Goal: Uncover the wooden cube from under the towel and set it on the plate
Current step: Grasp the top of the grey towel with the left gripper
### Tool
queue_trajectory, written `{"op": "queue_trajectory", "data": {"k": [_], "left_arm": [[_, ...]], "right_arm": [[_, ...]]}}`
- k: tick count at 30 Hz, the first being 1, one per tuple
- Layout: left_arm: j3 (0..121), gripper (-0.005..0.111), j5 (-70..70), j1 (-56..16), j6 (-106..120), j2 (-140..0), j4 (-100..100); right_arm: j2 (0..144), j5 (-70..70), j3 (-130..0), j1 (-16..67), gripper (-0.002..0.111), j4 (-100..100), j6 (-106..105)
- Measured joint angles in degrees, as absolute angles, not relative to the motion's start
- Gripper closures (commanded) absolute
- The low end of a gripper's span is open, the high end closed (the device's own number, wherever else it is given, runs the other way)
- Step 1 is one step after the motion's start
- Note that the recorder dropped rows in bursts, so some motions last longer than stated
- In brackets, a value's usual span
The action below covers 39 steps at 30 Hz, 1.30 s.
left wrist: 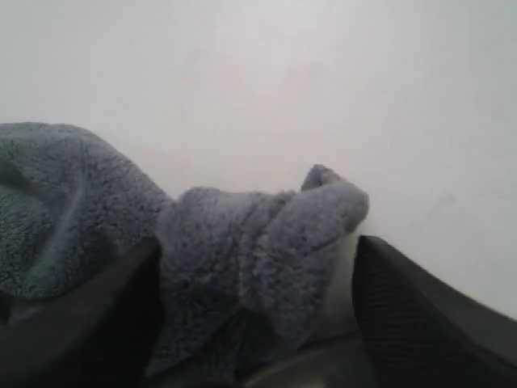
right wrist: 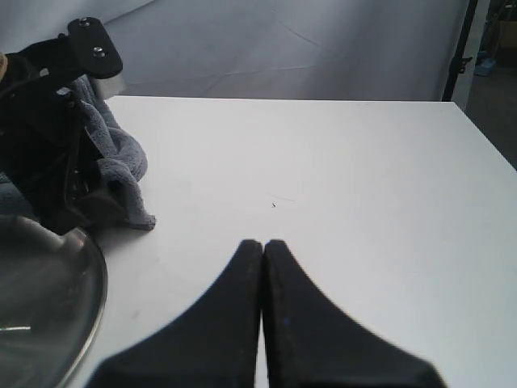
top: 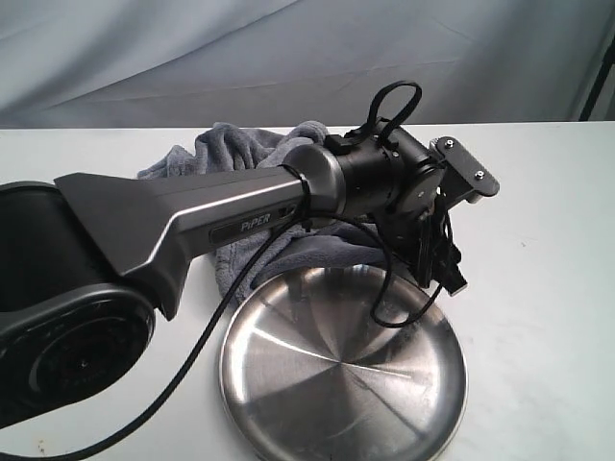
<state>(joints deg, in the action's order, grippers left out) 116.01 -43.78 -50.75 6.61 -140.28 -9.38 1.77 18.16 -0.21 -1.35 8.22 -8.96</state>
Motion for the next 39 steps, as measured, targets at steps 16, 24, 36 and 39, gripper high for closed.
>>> {"op": "queue_trajectory", "data": {"k": [16, 24, 36, 39], "left_arm": [[116.01, 0.107, -42.43, -50.75, 4.48, -139.21, -10.90], [116.01, 0.107, -42.43, -50.75, 4.02, -135.06, -12.00], [116.01, 0.107, -43.18, -49.64, -3.00, -129.37, -18.55], [116.01, 0.107, -44.93, -49.19, -3.25, -128.12, -18.55]], "right_arm": [[1.77, 18.16, -0.21, -1.35, 0.108, 8.22, -8.96], [1.77, 18.16, -0.21, -1.35, 0.108, 8.22, -8.96], [1.77, 18.16, -0.21, -1.35, 0.108, 8.22, -8.96], [1.77, 18.16, -0.21, -1.35, 0.108, 8.22, -8.96]]}}
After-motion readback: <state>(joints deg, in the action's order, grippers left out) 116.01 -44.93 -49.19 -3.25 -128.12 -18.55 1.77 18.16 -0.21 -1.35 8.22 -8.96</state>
